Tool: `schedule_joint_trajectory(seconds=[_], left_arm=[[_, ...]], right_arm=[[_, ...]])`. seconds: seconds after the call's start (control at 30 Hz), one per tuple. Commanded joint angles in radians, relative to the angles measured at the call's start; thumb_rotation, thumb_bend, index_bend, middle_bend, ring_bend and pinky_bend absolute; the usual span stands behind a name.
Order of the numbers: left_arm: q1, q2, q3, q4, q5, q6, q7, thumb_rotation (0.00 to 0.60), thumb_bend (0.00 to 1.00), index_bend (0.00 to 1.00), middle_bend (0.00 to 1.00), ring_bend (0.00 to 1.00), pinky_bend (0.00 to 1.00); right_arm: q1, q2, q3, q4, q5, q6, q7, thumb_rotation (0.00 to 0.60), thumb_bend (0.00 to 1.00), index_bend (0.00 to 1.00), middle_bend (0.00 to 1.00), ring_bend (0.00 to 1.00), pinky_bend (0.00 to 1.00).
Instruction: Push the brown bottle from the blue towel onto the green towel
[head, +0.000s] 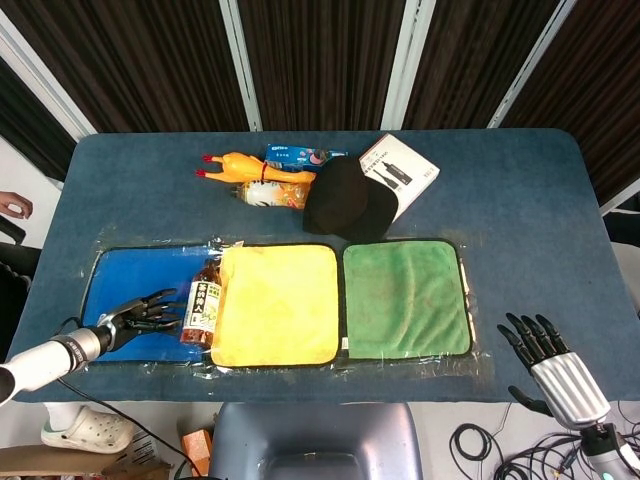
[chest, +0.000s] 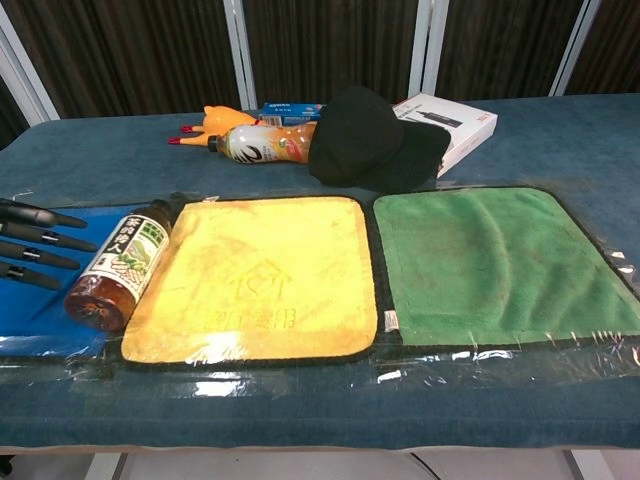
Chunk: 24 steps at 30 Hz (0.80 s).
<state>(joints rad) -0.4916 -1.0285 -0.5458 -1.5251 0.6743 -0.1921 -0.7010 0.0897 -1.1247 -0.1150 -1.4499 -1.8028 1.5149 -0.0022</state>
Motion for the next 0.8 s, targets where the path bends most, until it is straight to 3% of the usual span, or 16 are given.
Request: schedule_joint_trajectory(seconds=[0.03, 0.8], left_arm=[[-0.006, -0.007, 0.000, 0.003, -0.004, -0.003, 0.004, 0.600, 0.24, 0.00, 0.16, 0.13, 0.34], [-0.154, -0.043, 0.127, -0.045, -0.029, 0.089, -0.022, 0.600, 0.24, 0.00, 0.15, 0.11, 0.34]], right_arm=[[0.000, 0.001, 0.000, 0.000, 0.000, 0.000, 0.000, 0.600, 0.14, 0.00, 0.00, 0.00, 0.00], [-0.001, 0.005, -0.003, 0.002, -0.002, 0.003, 0.010, 0.600, 0.14, 0.00, 0.00, 0.00, 0.00]])
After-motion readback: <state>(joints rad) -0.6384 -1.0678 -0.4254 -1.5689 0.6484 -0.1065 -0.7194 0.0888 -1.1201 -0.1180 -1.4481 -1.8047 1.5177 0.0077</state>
